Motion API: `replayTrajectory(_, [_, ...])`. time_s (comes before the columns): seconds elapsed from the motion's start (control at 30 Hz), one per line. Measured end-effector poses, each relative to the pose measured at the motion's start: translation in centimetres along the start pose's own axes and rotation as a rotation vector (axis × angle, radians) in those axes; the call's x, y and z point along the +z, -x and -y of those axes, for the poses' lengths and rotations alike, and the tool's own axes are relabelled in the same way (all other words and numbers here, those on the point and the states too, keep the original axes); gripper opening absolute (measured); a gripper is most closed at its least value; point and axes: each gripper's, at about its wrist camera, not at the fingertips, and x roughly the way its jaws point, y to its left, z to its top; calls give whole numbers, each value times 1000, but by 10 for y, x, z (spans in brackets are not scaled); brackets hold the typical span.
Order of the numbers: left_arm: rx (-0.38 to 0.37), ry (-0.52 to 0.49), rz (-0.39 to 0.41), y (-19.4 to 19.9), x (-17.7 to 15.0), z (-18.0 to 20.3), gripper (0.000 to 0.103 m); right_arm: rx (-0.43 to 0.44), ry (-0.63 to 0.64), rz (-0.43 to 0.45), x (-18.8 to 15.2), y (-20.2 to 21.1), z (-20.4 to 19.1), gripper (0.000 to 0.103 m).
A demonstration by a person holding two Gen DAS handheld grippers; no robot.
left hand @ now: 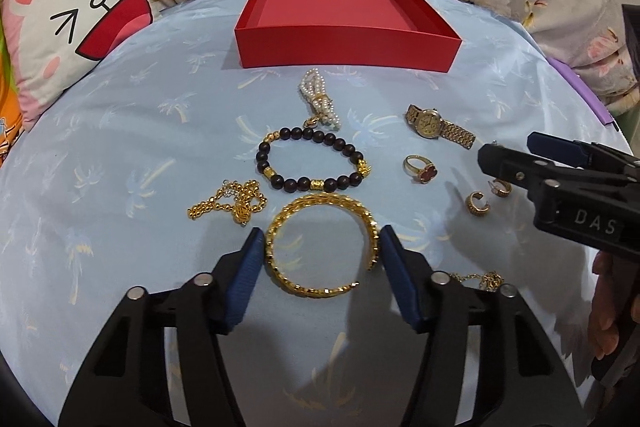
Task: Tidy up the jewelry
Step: 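Grasp the gold twisted bangle with the left tool while the right tool grasps the gold watch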
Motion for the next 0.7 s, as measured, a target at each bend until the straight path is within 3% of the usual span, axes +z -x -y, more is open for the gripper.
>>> replayTrajectory(0.2, [-62,21,-3,5,0,-6,55,-6,18,-3,3,-4,-4,74])
replayTrajectory(0.33, [-40,35,29,12,3,-15,55,-4,41,15,13,-5,-8,73])
replayTrajectory(0.7, [-8,51,48,7,1,-28,55,54,78,-48,32,-47,-21,48])
